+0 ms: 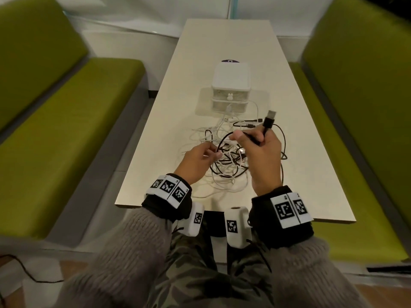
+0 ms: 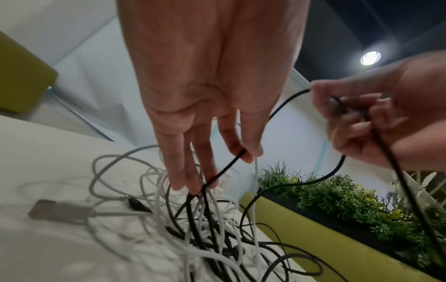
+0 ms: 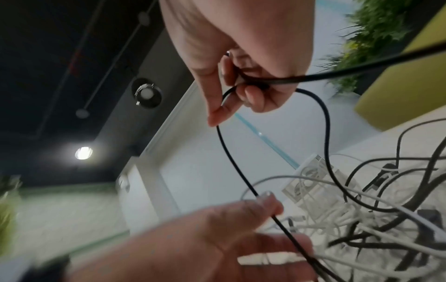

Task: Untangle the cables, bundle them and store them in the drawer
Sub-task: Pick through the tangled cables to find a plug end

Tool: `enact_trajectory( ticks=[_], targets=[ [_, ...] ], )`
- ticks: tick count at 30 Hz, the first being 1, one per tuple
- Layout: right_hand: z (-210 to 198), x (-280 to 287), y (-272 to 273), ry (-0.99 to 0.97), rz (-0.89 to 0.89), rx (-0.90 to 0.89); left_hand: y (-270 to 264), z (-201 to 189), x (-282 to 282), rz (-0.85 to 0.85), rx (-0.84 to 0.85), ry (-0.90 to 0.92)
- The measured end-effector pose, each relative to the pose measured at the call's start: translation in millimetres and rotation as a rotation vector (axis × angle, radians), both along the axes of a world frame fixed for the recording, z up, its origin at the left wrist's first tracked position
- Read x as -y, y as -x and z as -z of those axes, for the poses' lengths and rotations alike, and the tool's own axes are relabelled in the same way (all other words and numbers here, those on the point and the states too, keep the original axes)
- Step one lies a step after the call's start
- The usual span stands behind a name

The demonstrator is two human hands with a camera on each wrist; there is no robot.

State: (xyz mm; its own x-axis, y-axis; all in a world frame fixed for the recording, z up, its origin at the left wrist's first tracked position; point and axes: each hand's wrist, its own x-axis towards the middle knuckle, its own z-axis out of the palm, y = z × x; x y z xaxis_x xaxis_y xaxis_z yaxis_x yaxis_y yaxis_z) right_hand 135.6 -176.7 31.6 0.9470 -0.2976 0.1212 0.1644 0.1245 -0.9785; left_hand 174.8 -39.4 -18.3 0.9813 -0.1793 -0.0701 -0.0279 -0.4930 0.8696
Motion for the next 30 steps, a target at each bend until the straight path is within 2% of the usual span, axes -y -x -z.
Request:
enact_trajectory(
  ticks=[3,5,10,12,15,17,19,22,25,30],
  targets=[
    [-8.2,18.9,3.3,-0.218,0.003,0.04,-3.1,8.6,-3.0,0.018,-0.007,-0.106],
    [-11.3,34.9,3.8,-0.236,0.048,0.018,-3.3,12.4,-7.4,0.015,-0.007,-0.088],
    [7.1,60.1,-11.2,-0.009,0.244,-0.122,-15.2,6.5,-7.5,-0.048,-0.012,0.076],
    [16.7,61.1,-22.4,0.173,0.332,-0.192,-24.5,-3.7,-1.7,-0.071,-0.067,0.112],
    [21.1,57.0,-35.0,0.456,0.42,-0.147,-37.5,-17.8,7.0,-0.114,-0.143,0.171],
    [18.2,52.2,-38.8,0.524,0.391,-0.051,-43.7,-23.8,12.4,-0.16,-0.132,0.154],
    [17.7,45.8,-34.5,0.506,0.323,0.071,-47.8,-23.2,16.2,-0.183,-0.09,0.094],
    [22.5,40.9,-24.8,0.538,0.225,0.227,-46.1,-16.1,21.2,-0.199,0.051,-0.032],
    [28.1,46.9,-16.4,0.591,0.214,0.256,-38.8,-6.5,24.0,-0.234,0.162,-0.131],
    [27.5,53.7,-15.4,0.653,0.1,0.267,-37.3,-5.5,24.9,-0.287,0.309,-0.1]
  ],
)
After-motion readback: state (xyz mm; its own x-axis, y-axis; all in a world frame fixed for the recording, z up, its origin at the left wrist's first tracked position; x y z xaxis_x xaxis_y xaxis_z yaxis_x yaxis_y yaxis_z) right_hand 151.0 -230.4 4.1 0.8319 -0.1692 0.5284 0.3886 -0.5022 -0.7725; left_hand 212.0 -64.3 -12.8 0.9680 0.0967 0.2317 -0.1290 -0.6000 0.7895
